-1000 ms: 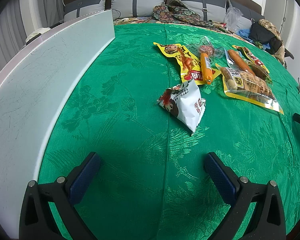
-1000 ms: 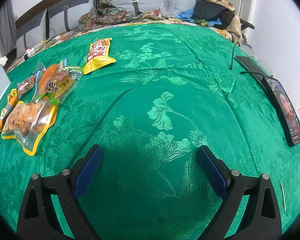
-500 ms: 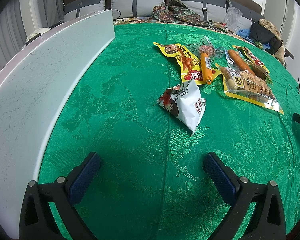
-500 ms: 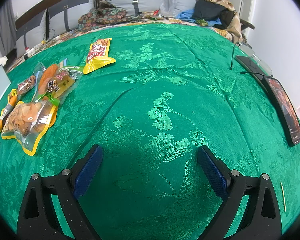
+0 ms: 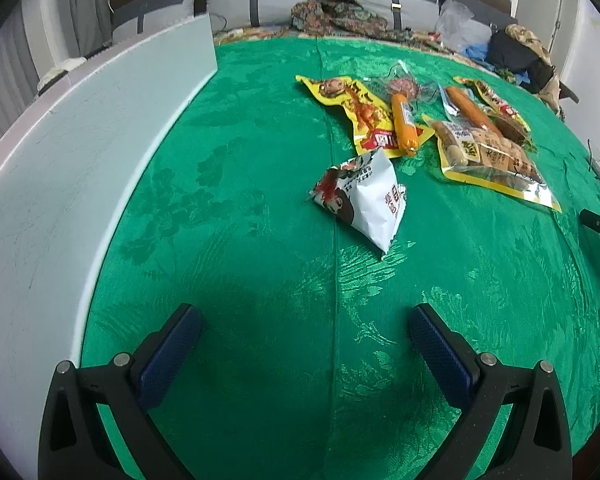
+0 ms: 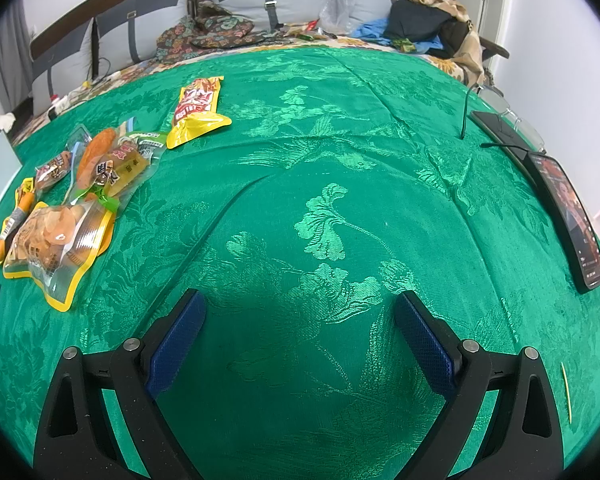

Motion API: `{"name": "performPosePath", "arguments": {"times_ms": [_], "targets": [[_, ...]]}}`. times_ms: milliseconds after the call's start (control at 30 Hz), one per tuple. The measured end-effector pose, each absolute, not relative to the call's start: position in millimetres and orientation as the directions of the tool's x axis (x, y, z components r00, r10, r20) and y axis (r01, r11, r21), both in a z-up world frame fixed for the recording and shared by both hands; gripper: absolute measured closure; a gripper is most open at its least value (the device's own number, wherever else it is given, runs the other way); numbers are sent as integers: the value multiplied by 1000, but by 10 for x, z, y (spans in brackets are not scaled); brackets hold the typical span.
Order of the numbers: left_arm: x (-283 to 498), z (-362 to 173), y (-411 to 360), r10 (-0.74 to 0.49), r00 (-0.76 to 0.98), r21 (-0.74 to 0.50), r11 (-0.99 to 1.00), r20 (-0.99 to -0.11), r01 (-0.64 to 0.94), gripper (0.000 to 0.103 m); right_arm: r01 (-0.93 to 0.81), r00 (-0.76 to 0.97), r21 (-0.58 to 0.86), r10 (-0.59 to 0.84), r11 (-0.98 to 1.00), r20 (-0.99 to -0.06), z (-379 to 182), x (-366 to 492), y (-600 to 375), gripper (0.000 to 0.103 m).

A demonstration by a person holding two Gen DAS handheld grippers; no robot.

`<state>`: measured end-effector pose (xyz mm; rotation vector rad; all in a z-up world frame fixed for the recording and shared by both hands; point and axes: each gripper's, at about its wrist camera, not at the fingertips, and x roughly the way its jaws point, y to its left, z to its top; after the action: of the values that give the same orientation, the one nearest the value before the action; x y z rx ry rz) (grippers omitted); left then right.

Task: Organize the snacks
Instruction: 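Lower the left tool onto the white-and-red pouch and close it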

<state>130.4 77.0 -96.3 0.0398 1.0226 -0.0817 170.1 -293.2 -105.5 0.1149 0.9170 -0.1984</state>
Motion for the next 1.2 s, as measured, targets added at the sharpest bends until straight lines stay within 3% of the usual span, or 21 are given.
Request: {"name": "performPosePath", "arguments": {"times_ms": [200, 367, 467, 633, 1200], "targets": [[1385, -922, 831, -54, 400, -27, 997, -915, 73, 0, 219, 592, 15, -121, 976, -797, -1057, 1700, -2935, 5], [1428, -670, 919, -176, 427, -155, 984, -887, 83, 0, 219, 592, 14, -121, 976, -797, -1058, 1699, -2937, 5], [1552, -523, 712, -181, 456, -134, 982, -871, 132, 0, 219, 592, 14, -121, 976, -797, -1057, 1700, -2932, 5], [1882, -598, 394, -75, 490, -17, 993, -868, 120, 0, 219, 592, 15, -121, 976, -797, -1058, 1699, -2936, 5], [2054, -989, 534, -41, 493, -6, 997, -869, 73, 0, 219, 592, 15, -121, 976, -797, -1055, 1699, -2932, 5]]}}
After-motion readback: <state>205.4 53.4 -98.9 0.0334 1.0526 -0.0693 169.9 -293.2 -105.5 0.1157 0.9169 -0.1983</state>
